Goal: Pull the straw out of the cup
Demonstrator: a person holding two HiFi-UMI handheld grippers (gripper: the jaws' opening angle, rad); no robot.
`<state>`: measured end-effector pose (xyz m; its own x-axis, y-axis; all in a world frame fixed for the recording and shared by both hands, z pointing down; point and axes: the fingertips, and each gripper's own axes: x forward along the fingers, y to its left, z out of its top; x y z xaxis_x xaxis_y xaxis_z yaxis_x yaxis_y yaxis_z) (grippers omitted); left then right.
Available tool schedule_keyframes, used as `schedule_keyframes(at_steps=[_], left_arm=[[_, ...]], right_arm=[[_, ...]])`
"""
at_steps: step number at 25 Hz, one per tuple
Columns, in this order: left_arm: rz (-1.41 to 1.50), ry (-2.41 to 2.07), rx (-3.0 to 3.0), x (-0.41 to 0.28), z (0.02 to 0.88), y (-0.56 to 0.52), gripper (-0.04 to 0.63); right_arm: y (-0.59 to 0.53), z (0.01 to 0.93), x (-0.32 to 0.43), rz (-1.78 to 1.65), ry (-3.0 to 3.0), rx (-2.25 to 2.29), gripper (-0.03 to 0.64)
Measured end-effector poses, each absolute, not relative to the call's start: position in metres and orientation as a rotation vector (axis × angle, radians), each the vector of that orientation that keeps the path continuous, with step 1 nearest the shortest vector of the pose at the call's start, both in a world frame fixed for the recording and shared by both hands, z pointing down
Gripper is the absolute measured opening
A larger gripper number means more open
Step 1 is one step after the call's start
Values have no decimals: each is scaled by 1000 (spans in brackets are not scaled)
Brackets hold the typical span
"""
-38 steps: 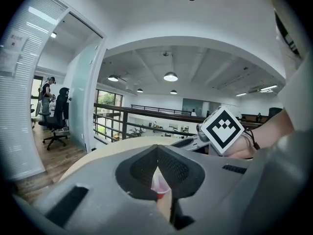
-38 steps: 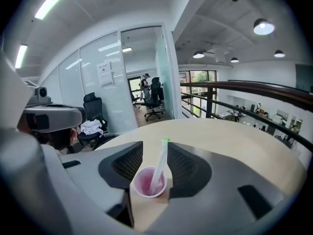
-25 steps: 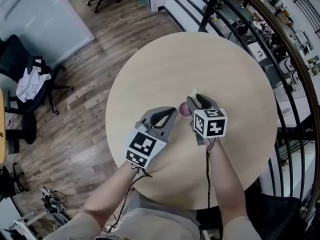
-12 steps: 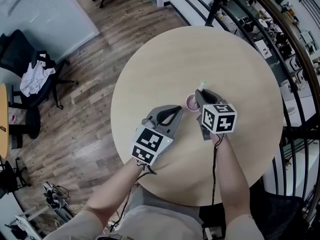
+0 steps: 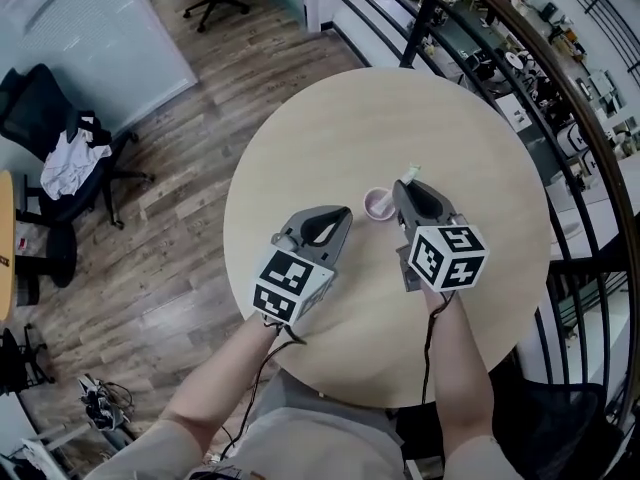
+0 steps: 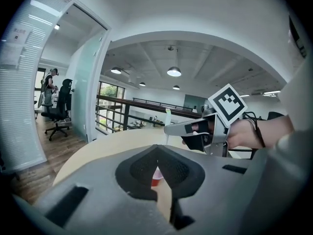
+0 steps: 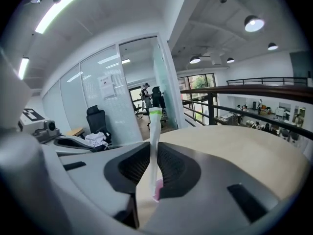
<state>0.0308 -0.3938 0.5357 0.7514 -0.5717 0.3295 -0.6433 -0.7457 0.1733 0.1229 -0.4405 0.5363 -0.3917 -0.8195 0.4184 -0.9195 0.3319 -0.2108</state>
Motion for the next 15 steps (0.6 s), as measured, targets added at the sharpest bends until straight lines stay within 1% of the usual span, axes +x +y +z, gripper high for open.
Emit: schedule_keyframes(at_steps=[8, 15], left_arm=[[272, -976, 2761, 26, 469, -373, 12], [248, -995, 2894, 16, 406, -344, 12]], right_arm=[[-397, 445, 128, 432, -2469, 1644, 55], [-348, 359, 126, 261, -2559, 1695, 55]])
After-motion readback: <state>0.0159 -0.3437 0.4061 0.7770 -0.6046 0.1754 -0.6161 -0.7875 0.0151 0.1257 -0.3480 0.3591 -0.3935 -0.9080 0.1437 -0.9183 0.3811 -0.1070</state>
